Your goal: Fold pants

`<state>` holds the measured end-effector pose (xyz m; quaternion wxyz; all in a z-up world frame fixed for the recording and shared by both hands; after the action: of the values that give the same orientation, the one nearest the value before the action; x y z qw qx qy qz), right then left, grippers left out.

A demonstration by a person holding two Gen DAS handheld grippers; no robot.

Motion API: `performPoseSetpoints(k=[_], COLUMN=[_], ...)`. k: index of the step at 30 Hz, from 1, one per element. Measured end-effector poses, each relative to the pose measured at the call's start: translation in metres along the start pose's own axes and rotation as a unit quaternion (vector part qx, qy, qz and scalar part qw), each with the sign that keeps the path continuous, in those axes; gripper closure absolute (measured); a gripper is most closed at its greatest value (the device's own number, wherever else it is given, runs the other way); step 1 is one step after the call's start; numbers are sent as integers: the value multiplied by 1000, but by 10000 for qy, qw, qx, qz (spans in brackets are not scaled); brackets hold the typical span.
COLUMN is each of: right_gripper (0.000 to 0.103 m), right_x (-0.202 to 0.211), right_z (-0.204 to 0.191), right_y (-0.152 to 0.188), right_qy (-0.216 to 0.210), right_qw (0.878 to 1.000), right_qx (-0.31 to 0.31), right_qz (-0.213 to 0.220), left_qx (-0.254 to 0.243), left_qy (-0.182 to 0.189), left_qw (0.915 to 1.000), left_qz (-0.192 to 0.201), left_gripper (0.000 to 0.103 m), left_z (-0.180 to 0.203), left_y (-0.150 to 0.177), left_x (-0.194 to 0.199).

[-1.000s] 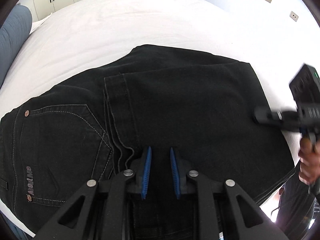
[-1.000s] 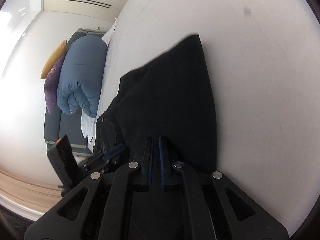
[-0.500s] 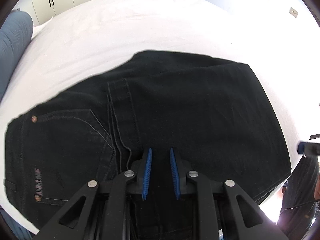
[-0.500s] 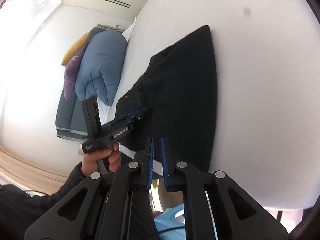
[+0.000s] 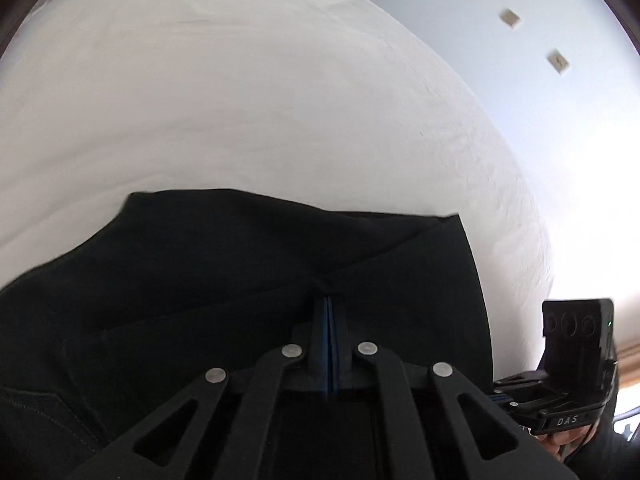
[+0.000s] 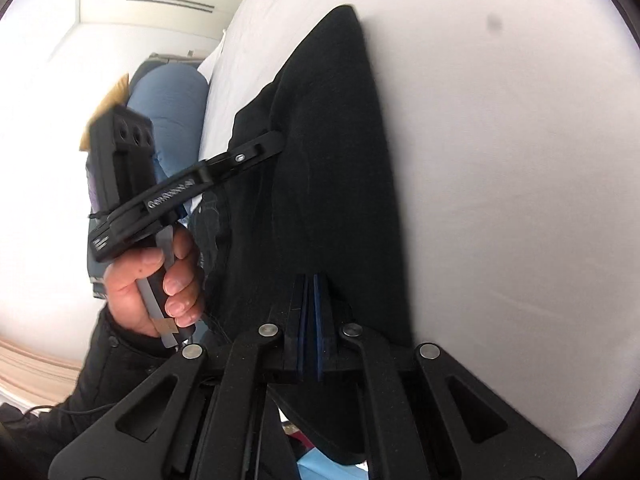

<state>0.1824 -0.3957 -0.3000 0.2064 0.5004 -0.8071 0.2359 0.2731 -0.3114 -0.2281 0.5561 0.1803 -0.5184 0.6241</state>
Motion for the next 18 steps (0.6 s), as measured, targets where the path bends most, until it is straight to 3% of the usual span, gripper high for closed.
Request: performPoseSetpoints(k=[3,4,5,7,9,11,12,13,14,18], right_gripper=[101,93,93,93,93,93,93,101,102,102], right_x=[10,12,16,21,13,-7,-18,-28,-33,-12], right_z=[0,-4,-16,-47,-67,-72,-64,-50,-36,-29], right_y=[3,5,8,14,24,32,35,39,41,39], right_qy=[28,-20,-224,-716,-977,-805,-564,-205,23,117], right_qw=[9999,9999,9997,9971,9944,9951,9966,9981,9986,9994], right_qx=[-15,-10,70,252,407,546,529,450,332,287], right_qz=[101,104,107,114,-9,-171,-279,-376,-411,-144], left_qx=[382,561,611,466,518,485,465,495,541,482], left_qy=[-190,-196,-235,-322,122,166,7,-96,-120,-167], left_qw=[9986,9975,9967,9957,9946,9947,9963,9967,9959,9963], left_qz=[303,377,478,730,889,889,729,629,713,699], left_gripper=[98,98,100,90,70,61,61,63,66,65], left_z=[-39,-48,-52,-41,-16,1,1,-1,-2,0], left_y=[11,17,21,27,34,49,60,75,82,114], left_x=[24,33,43,67,78,75,65,58,59,78])
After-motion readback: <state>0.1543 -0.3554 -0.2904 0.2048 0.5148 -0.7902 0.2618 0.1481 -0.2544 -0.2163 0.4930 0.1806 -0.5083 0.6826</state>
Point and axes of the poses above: each gripper's, at about its wrist camera, not at the fingertips, and x roughly against the way its jaws point, z to its right, y to its underside, the point moved 9 cm from there along -x, roughly the way its jaws point, and after that the axes turned 6 degrees about z, right-handed, at the moved point
